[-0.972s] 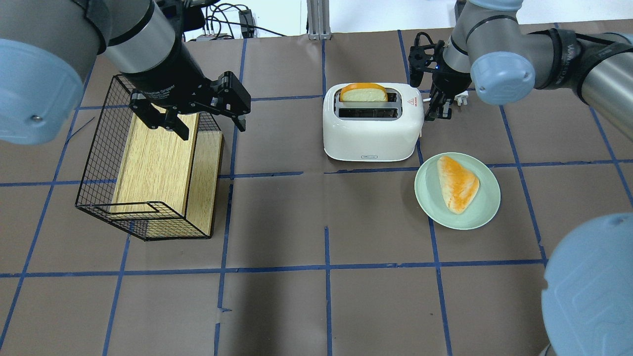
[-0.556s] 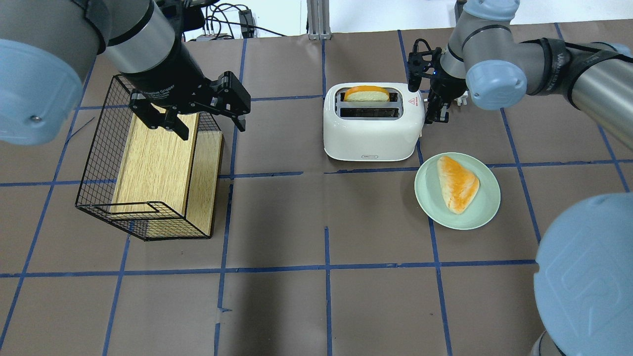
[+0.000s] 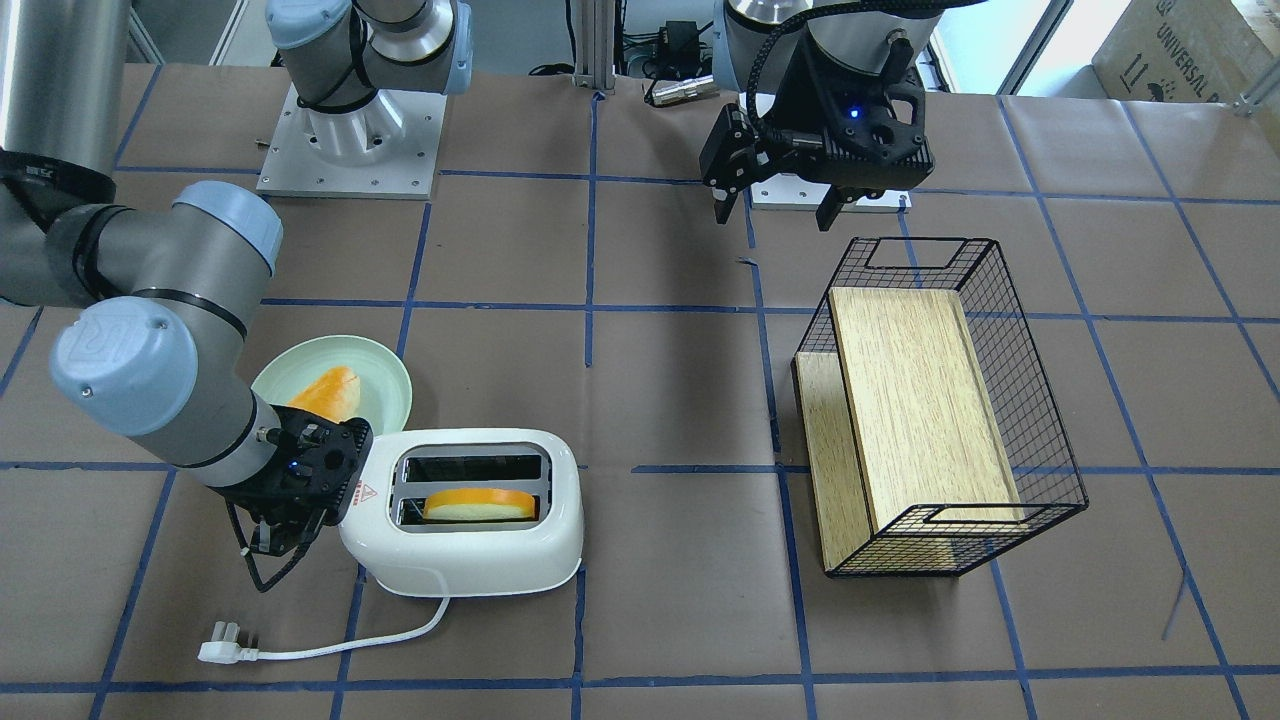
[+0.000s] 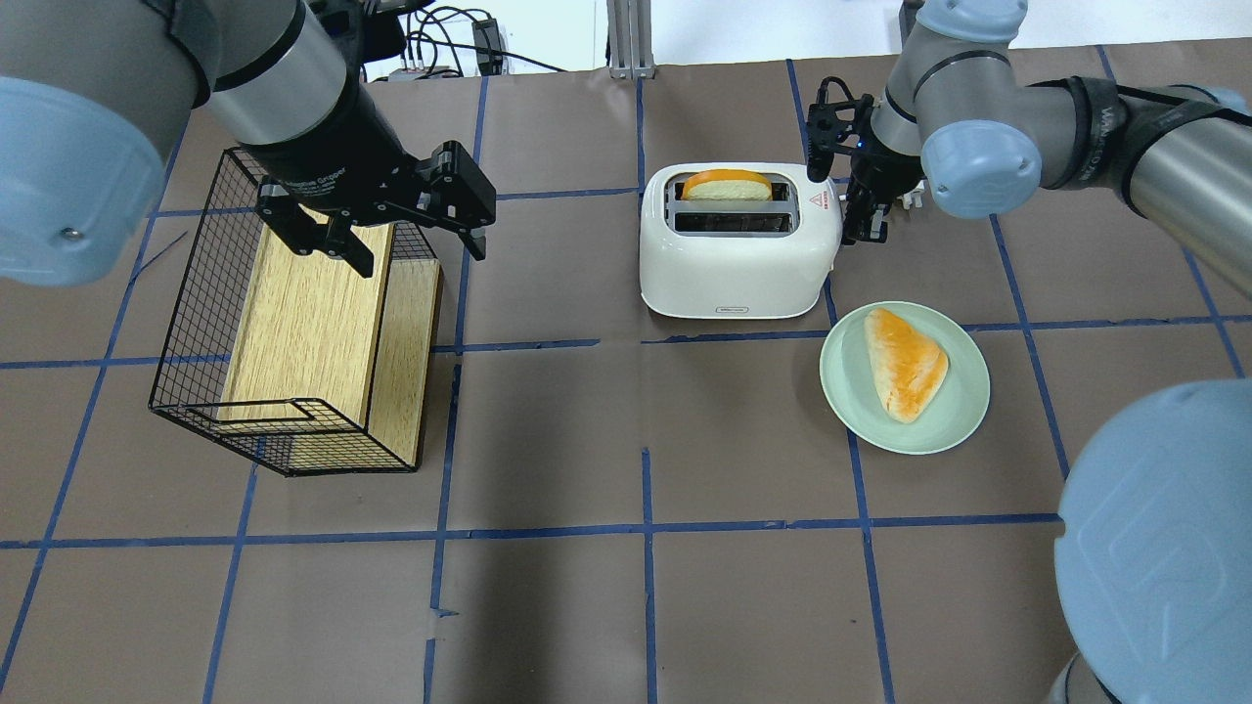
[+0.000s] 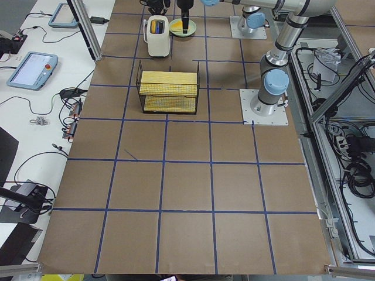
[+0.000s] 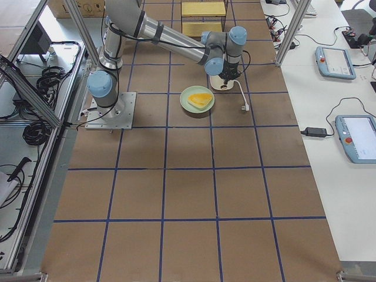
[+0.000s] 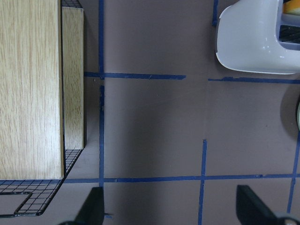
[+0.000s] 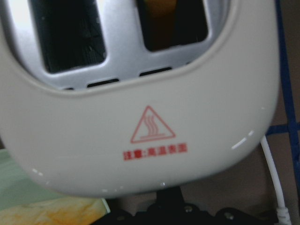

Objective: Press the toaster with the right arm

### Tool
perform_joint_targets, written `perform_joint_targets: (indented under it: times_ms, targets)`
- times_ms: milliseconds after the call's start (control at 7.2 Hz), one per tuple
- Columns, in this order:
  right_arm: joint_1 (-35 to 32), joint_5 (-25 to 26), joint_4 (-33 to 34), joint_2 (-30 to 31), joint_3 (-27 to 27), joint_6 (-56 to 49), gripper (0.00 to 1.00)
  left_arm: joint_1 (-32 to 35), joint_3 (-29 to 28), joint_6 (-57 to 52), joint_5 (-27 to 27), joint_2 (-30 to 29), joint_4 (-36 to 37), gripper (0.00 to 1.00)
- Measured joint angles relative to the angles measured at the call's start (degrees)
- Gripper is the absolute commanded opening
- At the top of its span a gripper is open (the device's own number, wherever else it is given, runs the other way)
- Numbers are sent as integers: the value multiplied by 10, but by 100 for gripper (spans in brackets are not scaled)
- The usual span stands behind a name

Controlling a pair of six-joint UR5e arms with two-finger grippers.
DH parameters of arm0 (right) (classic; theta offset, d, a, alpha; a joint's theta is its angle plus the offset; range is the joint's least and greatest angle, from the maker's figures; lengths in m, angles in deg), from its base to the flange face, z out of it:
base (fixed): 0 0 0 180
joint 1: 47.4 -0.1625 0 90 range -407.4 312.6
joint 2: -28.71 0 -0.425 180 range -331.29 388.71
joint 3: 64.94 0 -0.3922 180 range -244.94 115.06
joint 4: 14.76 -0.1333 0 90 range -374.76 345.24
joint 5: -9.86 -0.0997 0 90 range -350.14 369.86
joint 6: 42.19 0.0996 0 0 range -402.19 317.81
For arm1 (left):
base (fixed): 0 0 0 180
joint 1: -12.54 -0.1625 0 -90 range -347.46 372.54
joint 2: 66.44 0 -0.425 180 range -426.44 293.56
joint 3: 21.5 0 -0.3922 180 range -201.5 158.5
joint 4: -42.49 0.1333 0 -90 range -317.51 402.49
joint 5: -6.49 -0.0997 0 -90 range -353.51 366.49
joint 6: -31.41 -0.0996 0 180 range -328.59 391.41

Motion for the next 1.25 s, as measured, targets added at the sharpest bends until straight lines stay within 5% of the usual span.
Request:
perform_joint_targets:
  times_ms: [417, 833, 1250]
  targets:
    - [-4, 2, -120, 116, 1, 211, 100, 0, 0, 0, 0, 0, 0, 100]
    - [-5, 54, -225, 219, 6, 515, 100, 0, 0, 0, 0, 0, 0, 100]
    - [-10, 69, -291, 271, 7, 710, 100, 0, 0, 0, 0, 0, 0, 100]
